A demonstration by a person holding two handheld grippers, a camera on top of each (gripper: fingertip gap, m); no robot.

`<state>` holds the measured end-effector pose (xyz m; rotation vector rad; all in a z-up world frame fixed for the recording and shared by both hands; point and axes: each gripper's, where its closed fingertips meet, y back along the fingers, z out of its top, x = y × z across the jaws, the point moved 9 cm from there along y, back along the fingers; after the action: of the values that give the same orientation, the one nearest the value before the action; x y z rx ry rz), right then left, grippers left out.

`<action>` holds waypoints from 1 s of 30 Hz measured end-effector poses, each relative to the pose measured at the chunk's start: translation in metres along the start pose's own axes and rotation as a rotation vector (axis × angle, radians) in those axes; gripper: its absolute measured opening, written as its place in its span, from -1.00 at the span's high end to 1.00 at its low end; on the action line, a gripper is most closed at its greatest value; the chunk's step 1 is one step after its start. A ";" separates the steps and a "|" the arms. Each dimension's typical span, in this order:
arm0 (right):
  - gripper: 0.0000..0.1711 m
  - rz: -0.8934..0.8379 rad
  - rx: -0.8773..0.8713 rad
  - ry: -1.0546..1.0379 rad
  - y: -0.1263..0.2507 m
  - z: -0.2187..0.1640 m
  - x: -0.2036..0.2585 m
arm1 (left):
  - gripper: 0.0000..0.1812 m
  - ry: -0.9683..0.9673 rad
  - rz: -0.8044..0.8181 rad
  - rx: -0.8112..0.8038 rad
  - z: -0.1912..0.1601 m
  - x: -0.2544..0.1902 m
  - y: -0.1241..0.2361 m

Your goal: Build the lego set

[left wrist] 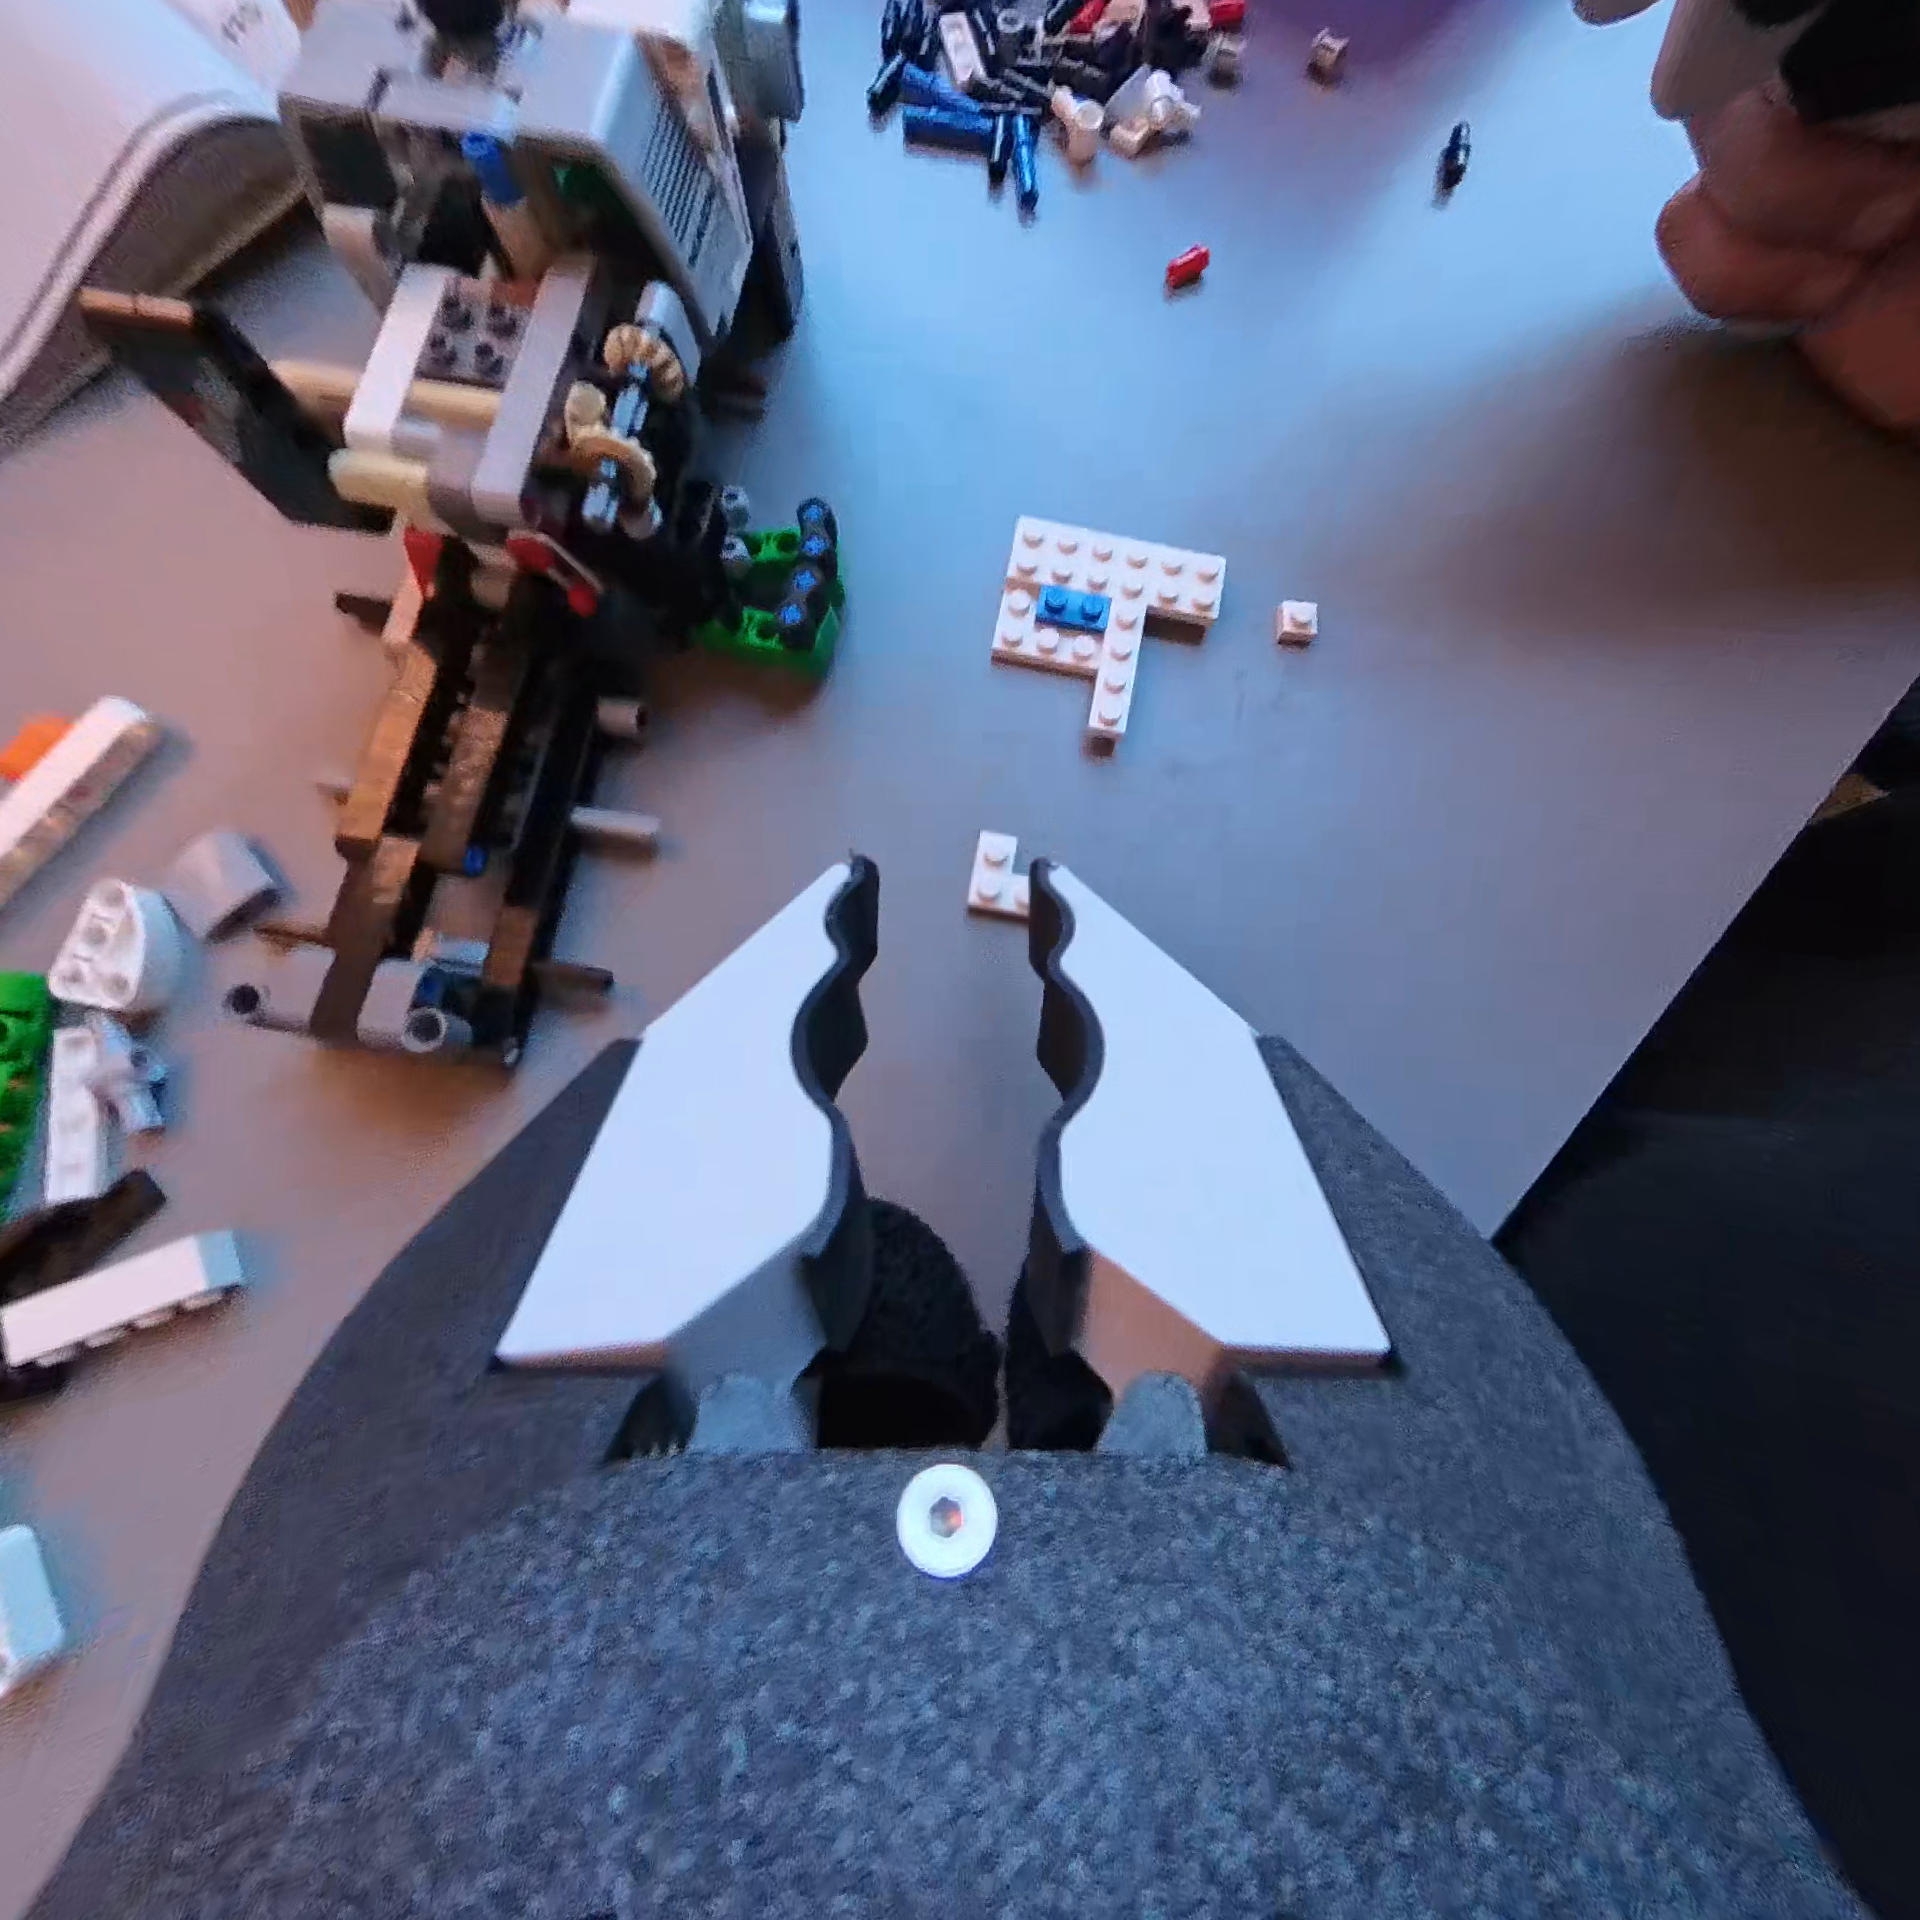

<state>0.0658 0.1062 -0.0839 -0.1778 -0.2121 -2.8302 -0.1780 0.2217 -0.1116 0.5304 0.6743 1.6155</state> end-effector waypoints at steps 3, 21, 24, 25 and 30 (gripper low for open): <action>0.81 0.013 0.016 0.012 -0.002 -0.001 0.002 | 0.71 0.010 -0.006 0.006 -0.005 -0.003 -0.001; 0.82 0.023 0.046 0.009 -0.006 -0.004 0.003 | 0.85 -0.079 -0.093 -0.001 -0.009 -0.008 -0.015; 0.82 0.023 0.050 0.011 -0.007 -0.004 0.003 | 0.85 -0.098 -0.083 0.001 -0.008 -0.009 -0.015; 0.82 0.024 0.054 0.011 -0.007 -0.005 0.003 | 0.85 -0.102 -0.076 0.000 -0.008 -0.009 -0.015; 0.82 0.035 0.057 0.025 -0.007 -0.004 0.005 | 0.85 -0.122 -0.090 -0.015 -0.003 -0.015 -0.012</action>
<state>0.0579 0.1110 -0.0885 -0.1326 -0.2817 -2.7861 -0.1689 0.2078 -0.1220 0.5749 0.5863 1.4899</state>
